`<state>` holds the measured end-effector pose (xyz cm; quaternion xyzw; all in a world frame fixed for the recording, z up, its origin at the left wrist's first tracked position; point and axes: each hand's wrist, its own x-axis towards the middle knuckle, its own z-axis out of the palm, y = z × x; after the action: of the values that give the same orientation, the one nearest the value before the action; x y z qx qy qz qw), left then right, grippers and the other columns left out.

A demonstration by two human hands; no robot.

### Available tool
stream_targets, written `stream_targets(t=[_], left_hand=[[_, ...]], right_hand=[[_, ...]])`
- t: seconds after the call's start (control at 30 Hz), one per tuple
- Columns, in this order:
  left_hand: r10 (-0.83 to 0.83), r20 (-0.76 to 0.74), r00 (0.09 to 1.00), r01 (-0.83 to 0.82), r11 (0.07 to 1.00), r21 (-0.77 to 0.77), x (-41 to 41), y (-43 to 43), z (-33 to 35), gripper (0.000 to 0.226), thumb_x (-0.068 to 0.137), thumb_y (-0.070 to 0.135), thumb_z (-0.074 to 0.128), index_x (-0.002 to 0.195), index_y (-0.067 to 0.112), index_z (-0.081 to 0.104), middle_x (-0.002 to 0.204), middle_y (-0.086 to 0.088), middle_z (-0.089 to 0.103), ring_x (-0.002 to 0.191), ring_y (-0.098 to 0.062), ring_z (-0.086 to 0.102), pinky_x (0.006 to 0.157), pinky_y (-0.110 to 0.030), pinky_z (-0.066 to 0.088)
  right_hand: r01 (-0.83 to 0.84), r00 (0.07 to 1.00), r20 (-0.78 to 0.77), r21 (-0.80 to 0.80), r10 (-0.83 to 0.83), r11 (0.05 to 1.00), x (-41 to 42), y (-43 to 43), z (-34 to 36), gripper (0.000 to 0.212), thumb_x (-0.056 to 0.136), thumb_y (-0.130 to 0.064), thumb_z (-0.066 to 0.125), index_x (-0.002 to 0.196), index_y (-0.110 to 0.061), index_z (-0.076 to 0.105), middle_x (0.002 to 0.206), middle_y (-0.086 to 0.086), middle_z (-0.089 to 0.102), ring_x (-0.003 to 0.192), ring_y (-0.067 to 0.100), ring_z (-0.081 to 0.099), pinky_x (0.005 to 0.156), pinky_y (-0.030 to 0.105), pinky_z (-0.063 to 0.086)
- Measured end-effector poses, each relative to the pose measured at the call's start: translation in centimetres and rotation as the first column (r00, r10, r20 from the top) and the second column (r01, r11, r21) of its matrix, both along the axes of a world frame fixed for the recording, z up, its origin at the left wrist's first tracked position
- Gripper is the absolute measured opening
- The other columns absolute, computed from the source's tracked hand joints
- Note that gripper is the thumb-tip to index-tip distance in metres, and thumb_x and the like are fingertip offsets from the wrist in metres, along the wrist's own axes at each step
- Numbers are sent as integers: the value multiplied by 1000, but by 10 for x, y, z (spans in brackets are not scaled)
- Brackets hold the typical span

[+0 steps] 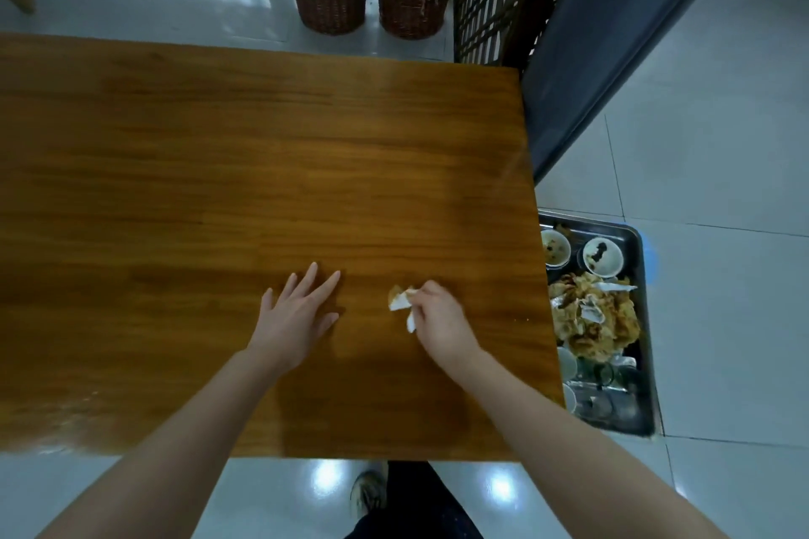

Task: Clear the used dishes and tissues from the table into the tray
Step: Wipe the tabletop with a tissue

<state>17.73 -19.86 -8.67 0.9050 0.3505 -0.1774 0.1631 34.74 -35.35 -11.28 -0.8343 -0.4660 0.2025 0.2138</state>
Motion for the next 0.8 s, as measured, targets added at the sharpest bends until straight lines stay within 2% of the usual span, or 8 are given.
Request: stream_targets(t=[0.1, 0.17, 0.23, 0.33, 0.43, 0.53, 0.67, 0.8], left_hand=[[13, 4, 1000, -13, 1000, -13, -19, -13, 0, 62, 97, 50, 36, 149, 43, 2, 160, 3, -1, 147, -25, 3, 115, -52, 10], [22, 16, 1000, -22, 999, -29, -29, -24, 0, 62, 97, 50, 36, 149, 44, 3, 160, 3, 0, 147, -25, 4, 115, -52, 10], [14, 18, 1000, -13, 999, -32, -38, -34, 0, 62, 97, 50, 36, 149, 44, 4, 160, 3, 0, 147, -25, 4, 115, -53, 10], [-4, 23, 1000, 5, 999, -32, -51, -46, 3, 61, 97, 50, 35, 149, 43, 5, 160, 3, 0, 147, -25, 4, 115, -52, 10], [-8, 6, 1000, 9, 999, -51, -62, -56, 4, 60, 98, 50, 34, 149, 44, 5, 160, 3, -1, 147, -25, 3, 116, -52, 8], [-22, -20, 1000, 22, 999, -46, -68, -64, 2, 59, 97, 51, 32, 149, 44, 6, 161, 3, -1, 147, -25, 4, 116, -53, 7], [-52, -98, 994, 47, 998, -52, -69, -72, -6, 60, 96, 55, 30, 150, 43, 6, 161, 2, -3, 147, -28, 2, 115, -55, 7], [-75, -115, 990, 73, 997, -22, -67, -70, -9, 58, 97, 56, 28, 149, 42, 7, 161, 1, -1, 147, -30, 4, 114, -56, 7]], right_hand=[[-90, 996, -18, -23, 89, 996, -24, -17, 3, 27, 92, 0, 48, 112, -8, 65, 98, 3, 55, 88, 18, 52, 78, 32, 49], [-33, 999, 8, -27, 33, 999, -15, -38, 8, 26, 93, 1, 47, 109, -6, 66, 98, 5, 56, 89, 19, 54, 79, 32, 49], [147, 989, 23, -8, -147, 989, 7, -64, 12, 27, 93, 1, 45, 108, -5, 67, 97, 4, 55, 88, 17, 54, 80, 26, 47], [465, 885, 47, -17, -464, 885, 48, -101, 15, 28, 92, 1, 45, 106, -4, 68, 92, 1, 51, 83, 14, 49, 79, 28, 45], [549, 833, 109, -46, -542, 835, 61, -113, 14, 28, 91, 3, 44, 103, 1, 69, 91, 7, 51, 82, 21, 49, 75, 29, 41], [523, 848, 119, -30, -516, 852, 34, -105, 11, 30, 93, 4, 40, 107, 1, 66, 97, 9, 53, 85, 22, 52, 75, 30, 44], [296, 951, 84, 25, -297, 955, -20, -103, 6, 24, 93, 2, 47, 109, -3, 64, 96, 4, 56, 87, 14, 52, 75, 21, 45], [211, 973, 89, 28, -213, 977, -9, -111, 4, 23, 93, 0, 48, 111, -3, 63, 98, 5, 57, 88, 15, 53, 77, 24, 47]])
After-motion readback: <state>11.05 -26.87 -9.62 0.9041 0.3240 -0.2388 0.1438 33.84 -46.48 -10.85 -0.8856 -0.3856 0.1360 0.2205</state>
